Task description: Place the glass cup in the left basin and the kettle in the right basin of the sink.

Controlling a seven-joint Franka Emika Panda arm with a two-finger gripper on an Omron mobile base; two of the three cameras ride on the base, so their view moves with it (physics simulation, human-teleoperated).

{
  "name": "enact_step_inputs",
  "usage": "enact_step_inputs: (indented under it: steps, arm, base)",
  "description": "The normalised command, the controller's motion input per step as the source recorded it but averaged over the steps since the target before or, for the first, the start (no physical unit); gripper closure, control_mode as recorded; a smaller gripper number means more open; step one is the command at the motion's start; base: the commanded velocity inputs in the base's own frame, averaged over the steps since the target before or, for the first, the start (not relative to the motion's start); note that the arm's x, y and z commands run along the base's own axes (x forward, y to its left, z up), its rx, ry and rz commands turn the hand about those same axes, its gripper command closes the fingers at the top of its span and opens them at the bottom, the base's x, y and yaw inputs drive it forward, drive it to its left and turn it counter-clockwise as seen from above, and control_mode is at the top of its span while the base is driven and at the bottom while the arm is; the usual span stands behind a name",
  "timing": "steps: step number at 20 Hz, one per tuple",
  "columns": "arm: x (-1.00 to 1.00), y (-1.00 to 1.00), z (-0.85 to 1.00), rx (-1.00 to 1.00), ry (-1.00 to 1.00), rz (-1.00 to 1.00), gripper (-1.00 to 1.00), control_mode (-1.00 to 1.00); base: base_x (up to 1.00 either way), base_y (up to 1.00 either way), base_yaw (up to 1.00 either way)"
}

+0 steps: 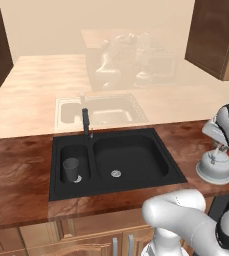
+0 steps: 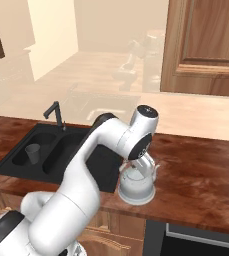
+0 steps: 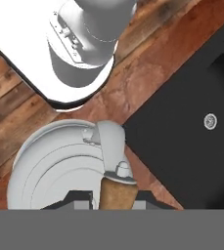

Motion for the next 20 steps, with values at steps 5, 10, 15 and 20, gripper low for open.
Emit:
enact_step_inputs:
  steps: [5,10,15,20]
  arm:
    - [0.00,0.43,0.00,0.00,0.00,0.20,1.00,-1.00]
    - [0.00,0.44,0.00,0.00,0.00,0.20,1.00,-1.00]
    - [0.00,0.41,0.07,0.00,0.00,0.19,1.00,-1.00]
    - [0.01,0.34,0.17,0.00,0.01,0.19,1.00,-1.00]
  base:
    - [0.00,0.00,0.00]
    - [0.00,0.00,0.00]
    - [0.00,0.00,0.00]
    - [0.00,0.00,0.00]
